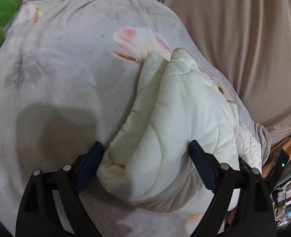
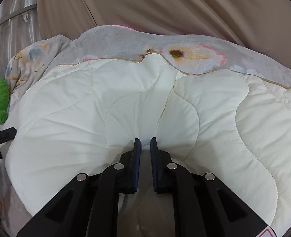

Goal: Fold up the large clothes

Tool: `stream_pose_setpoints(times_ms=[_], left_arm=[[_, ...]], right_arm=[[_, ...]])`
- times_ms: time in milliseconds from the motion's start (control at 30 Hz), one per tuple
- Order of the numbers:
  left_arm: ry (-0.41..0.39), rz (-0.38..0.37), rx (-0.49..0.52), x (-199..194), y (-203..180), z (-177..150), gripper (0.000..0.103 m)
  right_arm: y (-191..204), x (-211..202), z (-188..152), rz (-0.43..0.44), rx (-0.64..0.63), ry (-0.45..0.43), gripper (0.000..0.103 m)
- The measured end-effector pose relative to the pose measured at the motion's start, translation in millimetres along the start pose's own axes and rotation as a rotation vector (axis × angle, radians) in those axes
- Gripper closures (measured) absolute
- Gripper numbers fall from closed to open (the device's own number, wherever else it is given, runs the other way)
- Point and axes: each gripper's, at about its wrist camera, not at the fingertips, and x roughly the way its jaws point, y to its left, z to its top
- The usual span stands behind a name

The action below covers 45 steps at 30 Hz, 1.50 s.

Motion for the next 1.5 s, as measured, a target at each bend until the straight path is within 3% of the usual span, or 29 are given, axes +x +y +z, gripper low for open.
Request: stream_pose_setpoints(times_ms=[200,233,267,333,367,400,500,633,767,967,1100,1167,1300,1400,1500], left_arm=[[-0.002,0.033,0.018,3,-8,-4,0.017],[0.000,0.036,0.034,3,-12,-4,0.020],[0.002,0.036,0.053,4,-17,-4,0.026],[0.013,0.016,0.081,6,-29,-1,0.051],[0.001,0.017,0.093,2,-35,2,0.056],[-0.016,0.018,0.105,-3,-40,5,0.069],[-0.067,-0.046,0.123,-26,-60,15,0.077],[-0.149,-0.190,0.218,-69,-114,21,0.079],[-0.166,-0.300,0.363,-88,-184,7,0.079],[-0.144,-0.379,0.527,-77,-265,-24,0.080],[-0.080,-0.426,0.574,-50,-298,-49,0.081],[-0.044,-0.431,0.589,-37,-313,-61,0.082],[0.047,-0.398,0.633,2,-343,-94,0.083],[0.097,-0.362,0.677,29,-357,-118,0.084],[0.136,-0.322,0.724,54,-369,-144,0.084]], right_arm=[[-3,2,0,0.026,0.017,-0.014,0.094],[-3,3,1,0.030,0.018,-0.016,0.094],[-3,2,0,0.032,0.020,-0.018,0.094],[-5,2,0,0.038,0.025,-0.022,0.094],[-5,1,0,0.041,0.029,-0.023,0.094],[-5,2,0,0.045,0.032,-0.025,0.094],[-7,2,0,0.058,0.050,-0.025,0.094],[-10,1,0,0.080,0.074,-0.025,0.094],[-21,-14,1,0.122,0.124,0.000,0.093],[-44,-83,-34,0.242,0.152,0.022,0.089],[-44,-86,-79,0.289,0.158,0.114,0.088],[-46,-73,-95,0.301,0.190,0.143,0.099],[-66,-91,-99,0.365,0.301,0.151,0.098],[-89,-125,-115,0.284,0.336,0.075,0.088],[-115,-146,-135,0.204,0.405,0.045,0.087]])
